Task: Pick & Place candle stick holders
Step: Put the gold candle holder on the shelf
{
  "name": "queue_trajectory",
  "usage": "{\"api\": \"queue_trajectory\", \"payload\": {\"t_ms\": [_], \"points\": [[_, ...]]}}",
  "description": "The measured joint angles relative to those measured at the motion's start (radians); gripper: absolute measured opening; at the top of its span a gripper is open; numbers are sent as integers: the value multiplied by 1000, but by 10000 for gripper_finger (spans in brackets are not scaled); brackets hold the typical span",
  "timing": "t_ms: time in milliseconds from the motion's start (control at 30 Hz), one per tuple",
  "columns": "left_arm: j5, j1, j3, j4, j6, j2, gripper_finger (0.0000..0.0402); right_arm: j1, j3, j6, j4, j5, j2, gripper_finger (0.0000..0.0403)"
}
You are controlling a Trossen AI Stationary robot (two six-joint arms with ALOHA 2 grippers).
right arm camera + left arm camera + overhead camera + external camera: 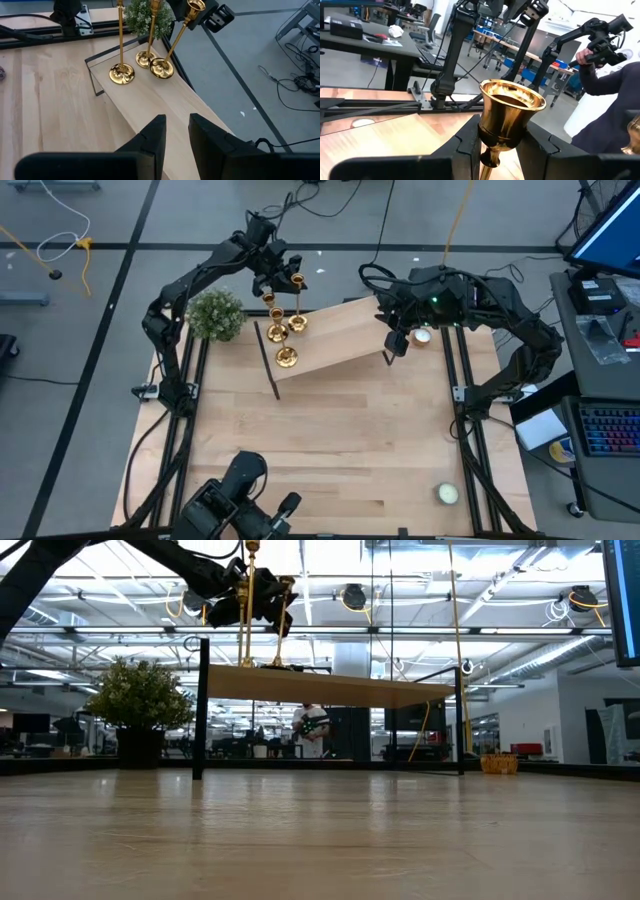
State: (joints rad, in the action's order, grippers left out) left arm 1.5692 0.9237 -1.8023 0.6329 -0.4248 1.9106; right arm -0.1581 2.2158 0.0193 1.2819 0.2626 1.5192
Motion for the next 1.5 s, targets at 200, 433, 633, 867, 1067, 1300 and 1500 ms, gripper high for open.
{"api": "queue_trajectory", "payload": {"t_ms": [200, 433, 633, 867, 1067, 1300, 1500], "points": [[1, -10, 0, -82, 46, 0, 94, 0, 0, 3, 0, -1, 0, 77], [3, 19, 0, -270, 226, 0, 94, 0, 0, 3, -10, -1, 0, 77], [3, 36, 0, -261, 229, 0, 94, 0, 0, 1, -27, -1, 0, 77], [1, 26, 1, -201, 166, 0, 94, 0, 0, -2, -37, -2, 0, 77], [1, 15, 1, -133, 86, 1, 94, 0, 0, -1, -37, -2, 0, 77], [0, 9, 64, -175, 105, 4, 94, 0, 0, -1, -37, -2, 0, 77], [0, 10, 70, -183, 120, 3, 97, 0, 0, -1, -37, -1, 0, 77]]}}
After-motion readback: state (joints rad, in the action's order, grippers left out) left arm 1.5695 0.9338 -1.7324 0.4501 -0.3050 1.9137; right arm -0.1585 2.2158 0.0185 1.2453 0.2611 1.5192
